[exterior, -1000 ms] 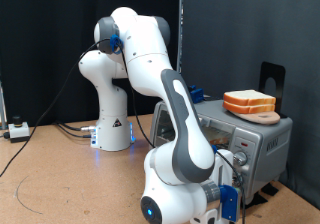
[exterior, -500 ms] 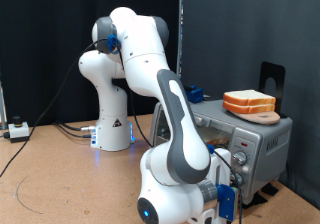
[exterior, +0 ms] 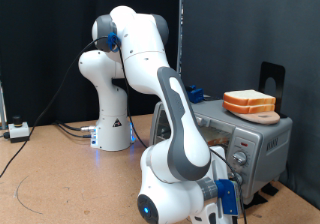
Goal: Make a piece of toast with the oven
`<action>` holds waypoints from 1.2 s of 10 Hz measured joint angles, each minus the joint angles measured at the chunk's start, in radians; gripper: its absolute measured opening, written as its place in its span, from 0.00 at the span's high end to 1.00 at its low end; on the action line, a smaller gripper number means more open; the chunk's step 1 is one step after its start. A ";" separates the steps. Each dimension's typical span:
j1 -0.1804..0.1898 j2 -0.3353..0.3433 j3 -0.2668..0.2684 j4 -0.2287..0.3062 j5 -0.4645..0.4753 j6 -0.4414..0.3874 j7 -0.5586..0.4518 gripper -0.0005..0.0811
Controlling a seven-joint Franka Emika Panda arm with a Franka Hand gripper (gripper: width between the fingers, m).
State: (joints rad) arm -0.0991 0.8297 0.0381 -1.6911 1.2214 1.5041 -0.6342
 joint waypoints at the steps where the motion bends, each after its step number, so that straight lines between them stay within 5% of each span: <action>1: 0.000 -0.001 0.000 -0.001 -0.001 -0.001 -0.055 0.88; 5: 0.000 -0.004 0.000 -0.001 -0.007 -0.002 -0.193 0.88; 10: -0.001 -0.017 -0.003 -0.006 -0.013 -0.022 -0.176 0.86; 11: -0.002 -0.027 -0.004 -0.011 -0.014 -0.030 -0.171 0.66; 12: -0.003 -0.038 -0.006 -0.017 -0.015 -0.038 -0.162 0.66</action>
State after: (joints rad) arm -0.1019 0.7918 0.0322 -1.7082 1.2062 1.4657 -0.7958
